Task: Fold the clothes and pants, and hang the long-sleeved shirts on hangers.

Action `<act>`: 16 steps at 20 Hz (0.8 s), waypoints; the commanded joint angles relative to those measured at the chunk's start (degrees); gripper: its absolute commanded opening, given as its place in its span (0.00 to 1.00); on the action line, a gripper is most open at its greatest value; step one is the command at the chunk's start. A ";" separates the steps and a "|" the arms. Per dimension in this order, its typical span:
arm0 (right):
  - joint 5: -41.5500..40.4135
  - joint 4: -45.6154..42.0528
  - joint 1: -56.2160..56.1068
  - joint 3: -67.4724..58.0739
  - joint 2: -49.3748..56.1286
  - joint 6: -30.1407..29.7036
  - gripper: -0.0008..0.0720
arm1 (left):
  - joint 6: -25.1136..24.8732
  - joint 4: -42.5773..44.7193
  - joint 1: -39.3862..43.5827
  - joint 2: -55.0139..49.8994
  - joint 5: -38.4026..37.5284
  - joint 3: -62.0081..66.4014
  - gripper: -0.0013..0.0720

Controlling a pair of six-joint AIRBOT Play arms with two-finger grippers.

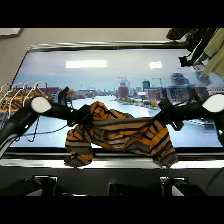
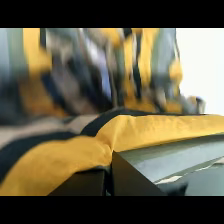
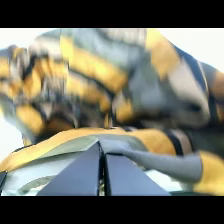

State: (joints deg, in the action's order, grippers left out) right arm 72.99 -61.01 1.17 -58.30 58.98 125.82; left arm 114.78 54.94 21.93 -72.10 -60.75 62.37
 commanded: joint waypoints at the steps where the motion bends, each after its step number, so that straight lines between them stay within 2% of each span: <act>1: -12.68 4.50 -0.48 0.00 11.17 -6.78 0.10 | -4.15 -0.55 -1.18 -14.64 1.01 10.08 0.05; 2: -15.69 4.85 -1.42 -0.02 13.55 -8.98 0.15 | -4.90 -0.57 -1.14 -17.57 0.87 12.24 0.07; 3: -17.68 4.70 -2.23 -0.02 15.17 -10.27 0.22 | -4.94 -0.52 -1.14 -19.56 0.66 13.84 0.13; 4: -19.28 4.48 -2.56 -0.02 16.09 -12.39 0.22 | -4.94 -0.28 -1.29 -20.81 0.87 14.99 0.30; 5: -19.96 4.15 -2.47 -0.04 16.04 -13.64 0.29 | -5.44 0.37 -1.64 -21.16 1.05 15.80 0.57; 6: -20.00 1.88 -2.29 -0.55 15.32 -15.08 0.57 | -5.55 2.19 -2.19 -20.81 0.61 16.59 0.78; 7: -19.89 -1.92 -2.32 -1.22 13.81 -16.83 0.58 | -5.55 4.70 -2.73 -19.96 -0.44 17.35 0.82; 9: -17.88 -7.21 -2.43 -1.49 8.17 -21.51 0.59 | -5.57 12.02 -3.74 -16.50 -2.89 17.97 0.83; 11: -10.71 -9.62 -2.49 -1.20 3.13 -25.62 0.59 | -7.56 20.98 -3.17 -12.11 -5.88 17.66 0.83; 13: -6.12 -9.75 -4.31 1.53 -0.11 -26.45 0.59 | -8.46 24.90 -1.62 -7.89 -5.38 14.73 0.83; 15: -7.04 -10.47 -11.15 5.81 -1.44 -25.99 0.59 | -8.92 25.07 0.33 -5.16 -3.65 9.94 0.83; 16: -8.41 -13.90 -15.72 7.58 -1.22 -23.04 0.59 | -8.41 25.03 1.49 -4.55 -2.69 7.69 0.83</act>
State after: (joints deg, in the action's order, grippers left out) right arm 63.59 -70.15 -7.31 -54.70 59.88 101.84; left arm 106.87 75.79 21.23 -80.14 -64.77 74.70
